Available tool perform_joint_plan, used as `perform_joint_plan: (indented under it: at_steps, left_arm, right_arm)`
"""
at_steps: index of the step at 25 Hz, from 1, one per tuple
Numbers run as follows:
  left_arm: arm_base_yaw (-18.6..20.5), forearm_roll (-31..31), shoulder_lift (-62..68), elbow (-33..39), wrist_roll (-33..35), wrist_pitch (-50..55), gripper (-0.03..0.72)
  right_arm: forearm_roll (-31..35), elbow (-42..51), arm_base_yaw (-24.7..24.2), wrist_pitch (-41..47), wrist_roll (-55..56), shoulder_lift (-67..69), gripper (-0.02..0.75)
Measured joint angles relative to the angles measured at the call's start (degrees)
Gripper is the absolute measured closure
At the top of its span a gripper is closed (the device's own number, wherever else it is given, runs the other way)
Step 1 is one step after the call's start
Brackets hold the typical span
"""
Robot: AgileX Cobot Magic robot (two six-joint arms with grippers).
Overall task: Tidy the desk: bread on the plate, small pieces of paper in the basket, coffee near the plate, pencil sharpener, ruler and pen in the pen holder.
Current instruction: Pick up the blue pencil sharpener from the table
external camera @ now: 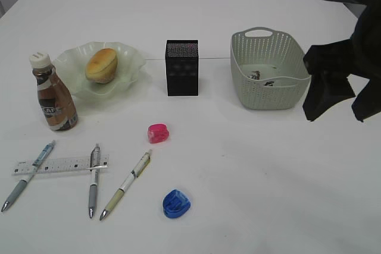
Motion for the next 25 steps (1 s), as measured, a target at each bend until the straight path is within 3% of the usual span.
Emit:
perform_joint_plan:
  at_steps: [6,15,25]
  left_arm:
    - [0.00,-0.12,-0.08,0.00,0.00,0.34,0.317]
    - [0.00,-0.25,-0.08,0.00,-0.08,0.37,0.317]
    - [0.00,-0.25,-0.08,0.00,-0.08,0.47,0.317]
  right_arm:
    - [5.19,0.00,0.91,-0.10,-2.94,0.64,0.178]
    - [5.89,0.00,12.37,-2.73,-9.81,8.72,0.178]
    - [6.13,-8.26,17.29,-5.42,-15.64,20.37,0.178]
